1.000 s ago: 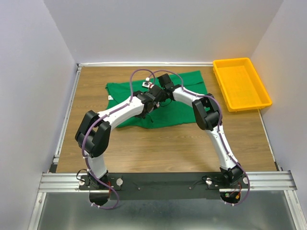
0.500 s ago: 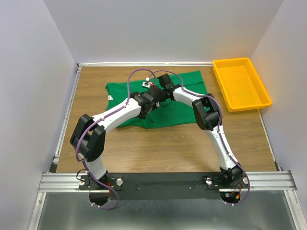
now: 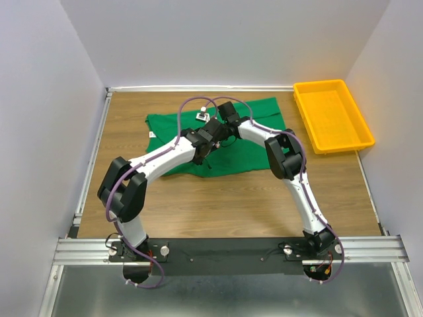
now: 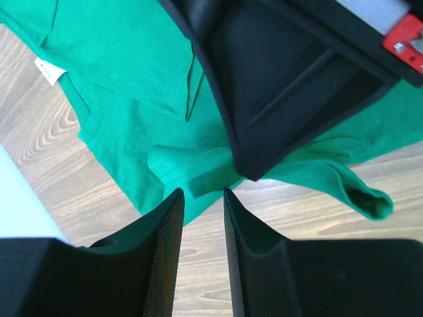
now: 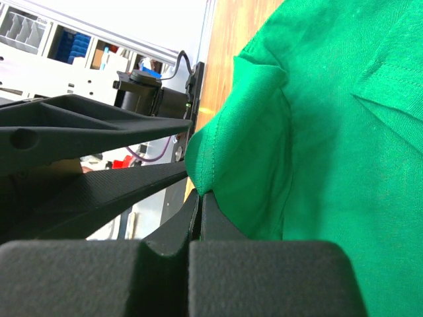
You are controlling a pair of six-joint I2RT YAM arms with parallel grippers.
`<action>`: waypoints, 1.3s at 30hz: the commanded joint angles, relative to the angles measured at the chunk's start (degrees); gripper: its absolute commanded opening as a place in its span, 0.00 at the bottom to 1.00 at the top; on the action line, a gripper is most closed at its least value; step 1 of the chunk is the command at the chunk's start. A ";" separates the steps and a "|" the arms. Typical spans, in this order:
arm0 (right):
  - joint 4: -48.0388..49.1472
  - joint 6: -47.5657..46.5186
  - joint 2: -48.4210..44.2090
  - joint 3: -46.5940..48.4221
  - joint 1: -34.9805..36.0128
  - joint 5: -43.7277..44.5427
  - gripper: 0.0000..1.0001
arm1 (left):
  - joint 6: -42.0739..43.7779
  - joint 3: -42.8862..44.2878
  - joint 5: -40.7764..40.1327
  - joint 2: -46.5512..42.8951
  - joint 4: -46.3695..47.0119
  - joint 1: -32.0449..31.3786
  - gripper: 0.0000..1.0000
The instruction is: Fold and stack the t-shirts
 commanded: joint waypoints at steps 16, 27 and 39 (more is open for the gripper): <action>-0.30 0.38 -1.13 -0.29 -0.31 -8.17 0.01 | 0.12 -0.61 -7.71 1.55 2.43 -0.47 0.36; -0.30 0.30 -1.31 -0.56 -0.31 -8.08 0.00 | 0.65 -1.93 -5.34 2.07 3.75 -0.38 0.28; -0.30 0.03 -1.84 -1.70 -0.22 -8.43 0.01 | 1.53 -2.11 -6.31 2.69 4.98 -0.38 0.17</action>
